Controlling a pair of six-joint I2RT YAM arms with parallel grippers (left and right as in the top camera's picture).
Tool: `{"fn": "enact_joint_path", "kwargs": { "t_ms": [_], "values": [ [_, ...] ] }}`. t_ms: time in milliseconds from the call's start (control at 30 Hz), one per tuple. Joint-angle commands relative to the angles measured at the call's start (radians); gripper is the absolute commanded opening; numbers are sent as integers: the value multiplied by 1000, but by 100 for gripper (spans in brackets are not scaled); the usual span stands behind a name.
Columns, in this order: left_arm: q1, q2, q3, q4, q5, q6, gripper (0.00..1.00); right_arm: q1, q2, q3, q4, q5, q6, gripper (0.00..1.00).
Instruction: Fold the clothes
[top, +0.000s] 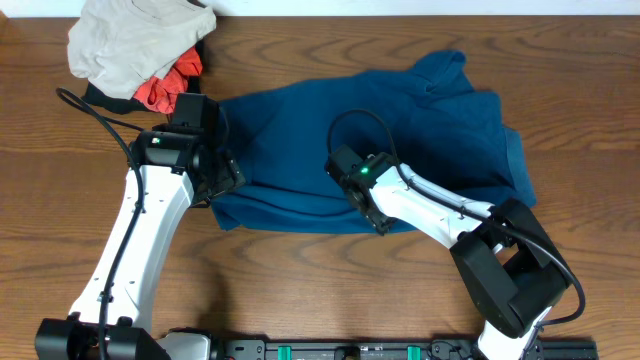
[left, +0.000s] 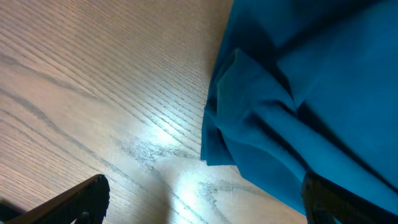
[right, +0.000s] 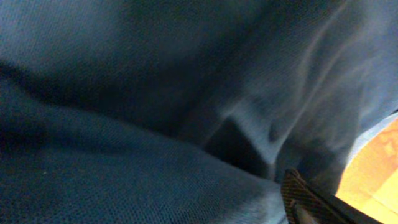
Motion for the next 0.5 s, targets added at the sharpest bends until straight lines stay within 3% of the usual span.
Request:
{"fn": "enact_joint_path", "kwargs": {
  "t_ms": [0, 300, 467],
  "values": [
    [5, 7, -6, -3, -16, -19, 98, 3, 2, 0, 26, 66, -12, 82],
    [4, 7, -6, -3, -16, -19, 98, -34, 2, 0, 130, 88, -58, 64],
    [4, 7, -6, -3, -9, 7, 98, -86, 2, 0, 187, 88, -58, 48]
  ]
}}
